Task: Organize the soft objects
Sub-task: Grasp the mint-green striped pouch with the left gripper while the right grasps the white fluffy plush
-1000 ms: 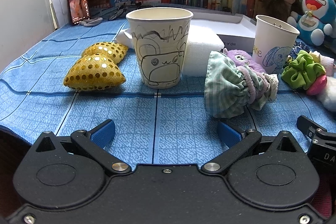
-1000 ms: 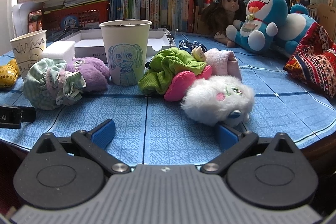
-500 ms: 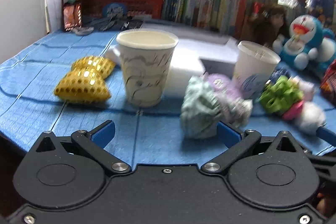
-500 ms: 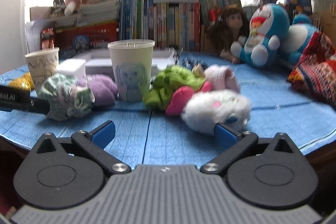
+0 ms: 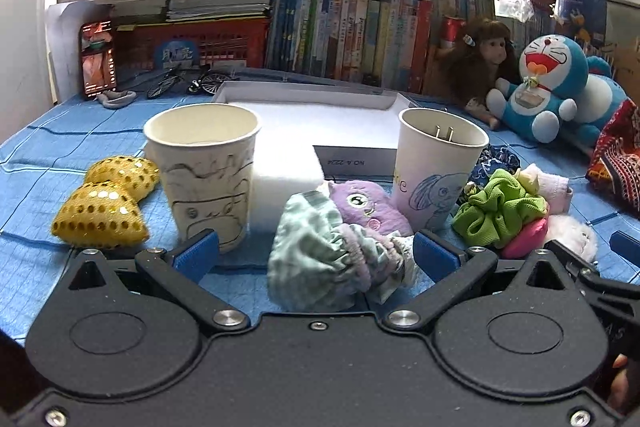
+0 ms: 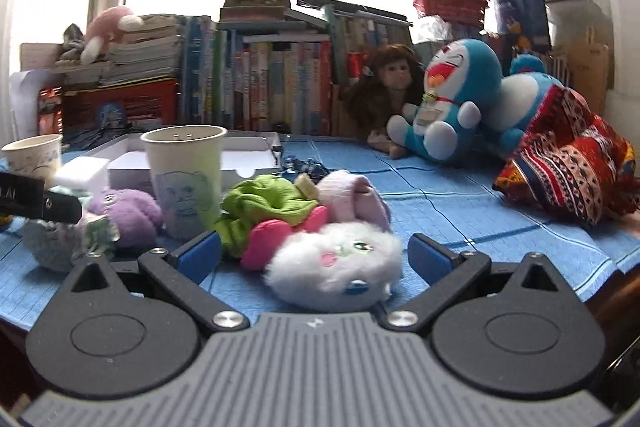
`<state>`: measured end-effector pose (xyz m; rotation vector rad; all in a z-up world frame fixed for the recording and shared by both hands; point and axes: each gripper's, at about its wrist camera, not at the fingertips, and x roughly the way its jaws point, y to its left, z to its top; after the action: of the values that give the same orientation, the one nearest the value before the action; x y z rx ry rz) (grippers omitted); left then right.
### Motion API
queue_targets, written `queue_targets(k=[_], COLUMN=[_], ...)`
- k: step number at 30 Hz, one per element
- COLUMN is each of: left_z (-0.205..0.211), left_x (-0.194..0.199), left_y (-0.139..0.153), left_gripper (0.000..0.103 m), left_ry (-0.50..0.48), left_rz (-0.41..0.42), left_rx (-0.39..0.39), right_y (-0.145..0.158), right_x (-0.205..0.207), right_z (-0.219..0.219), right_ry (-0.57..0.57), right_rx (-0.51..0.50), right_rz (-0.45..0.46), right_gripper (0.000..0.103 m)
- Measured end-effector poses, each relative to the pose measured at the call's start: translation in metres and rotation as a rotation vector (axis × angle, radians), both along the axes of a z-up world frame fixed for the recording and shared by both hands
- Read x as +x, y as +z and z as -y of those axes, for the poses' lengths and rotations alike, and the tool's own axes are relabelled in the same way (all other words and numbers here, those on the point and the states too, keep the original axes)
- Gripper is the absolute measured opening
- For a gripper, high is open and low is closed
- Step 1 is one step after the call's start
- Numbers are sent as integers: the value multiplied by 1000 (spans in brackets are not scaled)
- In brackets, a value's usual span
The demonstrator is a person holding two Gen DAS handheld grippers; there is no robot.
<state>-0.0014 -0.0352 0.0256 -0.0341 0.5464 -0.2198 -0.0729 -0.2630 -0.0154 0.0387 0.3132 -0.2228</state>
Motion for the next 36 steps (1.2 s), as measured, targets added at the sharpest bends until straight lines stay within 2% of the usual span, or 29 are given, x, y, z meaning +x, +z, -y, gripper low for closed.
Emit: queue_targets(k=[8, 17, 22, 36], left_z=[9, 22, 27, 20], left_x=[7, 11, 9, 14], left_y=[-7, -16, -18, -22], left_gripper=[103, 103, 103, 103], left_ry=[-2, 8, -3, 8], left_rz=[1, 20, 32, 8], left_rx=[-24, 59, 82, 47], right_y=[-4, -10, -11, -12], right_x=[9, 16, 18, 23], right_z=[5, 10, 8, 8], right_ry=[-17, -12, -14, -14], right_rx=[17, 29, 11, -15], right_rz=[-18, -56, -65, -87], right_gripper=[96, 89, 89, 88])
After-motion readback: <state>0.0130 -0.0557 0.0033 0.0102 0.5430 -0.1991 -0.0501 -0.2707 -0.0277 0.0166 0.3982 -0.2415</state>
